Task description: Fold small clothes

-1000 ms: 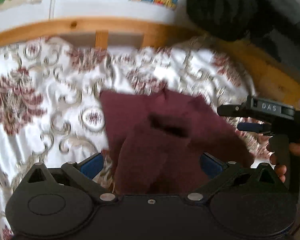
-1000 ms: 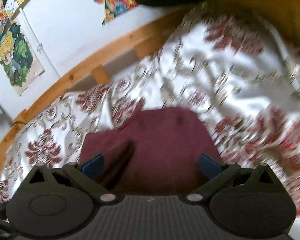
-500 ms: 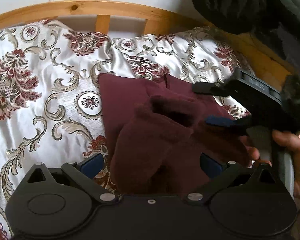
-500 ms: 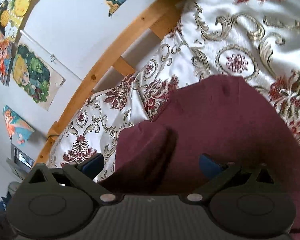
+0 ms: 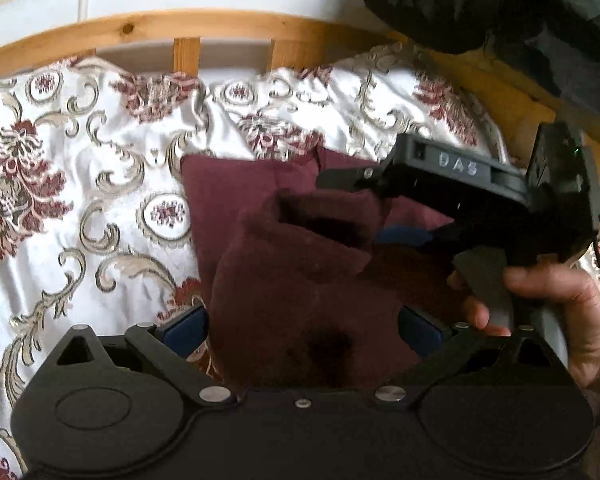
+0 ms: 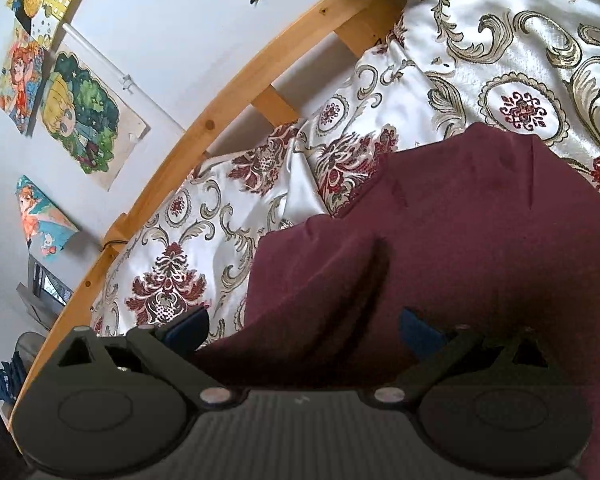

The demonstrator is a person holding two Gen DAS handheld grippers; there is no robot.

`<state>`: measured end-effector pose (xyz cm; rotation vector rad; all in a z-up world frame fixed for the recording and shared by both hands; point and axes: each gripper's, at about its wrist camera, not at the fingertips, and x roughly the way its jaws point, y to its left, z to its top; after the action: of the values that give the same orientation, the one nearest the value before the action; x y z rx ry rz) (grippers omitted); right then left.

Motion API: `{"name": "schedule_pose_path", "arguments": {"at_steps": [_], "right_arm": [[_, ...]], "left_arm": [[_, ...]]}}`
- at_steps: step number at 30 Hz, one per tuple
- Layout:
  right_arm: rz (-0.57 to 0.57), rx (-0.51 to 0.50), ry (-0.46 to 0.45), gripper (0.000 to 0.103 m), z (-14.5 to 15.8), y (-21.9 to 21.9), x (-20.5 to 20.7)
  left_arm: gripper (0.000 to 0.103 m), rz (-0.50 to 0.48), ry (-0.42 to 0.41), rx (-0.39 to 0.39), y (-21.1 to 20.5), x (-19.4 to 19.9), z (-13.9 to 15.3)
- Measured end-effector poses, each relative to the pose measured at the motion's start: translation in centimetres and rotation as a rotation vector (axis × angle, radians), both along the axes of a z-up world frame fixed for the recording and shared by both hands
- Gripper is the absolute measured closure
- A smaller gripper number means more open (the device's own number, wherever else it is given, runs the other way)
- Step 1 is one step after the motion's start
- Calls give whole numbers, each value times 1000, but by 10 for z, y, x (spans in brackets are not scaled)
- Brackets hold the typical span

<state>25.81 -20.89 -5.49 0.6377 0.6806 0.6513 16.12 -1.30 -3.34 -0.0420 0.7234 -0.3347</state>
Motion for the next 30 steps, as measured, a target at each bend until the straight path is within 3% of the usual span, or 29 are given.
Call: {"name": "schedule_pose_path", "arguments": {"at_steps": [7, 11, 13, 15, 18, 25, 30], "right_arm": [[20, 7, 53, 22, -9, 2, 6], [28, -8, 49, 46, -9, 6, 6], [18, -21, 41, 56, -7, 6, 5], [-3, -39, 28, 72, -6, 4, 3], [-37, -57, -7, 84, -2, -1, -2], [-100, -103, -102, 89, 18, -14, -12], [-155, -114, -136, 90, 29, -30, -15]], "left_arm": [[23, 3, -47, -18, 1, -4, 6], [40, 13, -66, -38, 3, -6, 8], [55, 12, -77, -36, 3, -7, 9], [60, -2, -92, -32, 1, -8, 9], [64, -42, -114, -30, -4, -11, 9], [78, -162, -174, 9, -29, -18, 7], [81, -216, -187, 3, -51, -19, 3]]}}
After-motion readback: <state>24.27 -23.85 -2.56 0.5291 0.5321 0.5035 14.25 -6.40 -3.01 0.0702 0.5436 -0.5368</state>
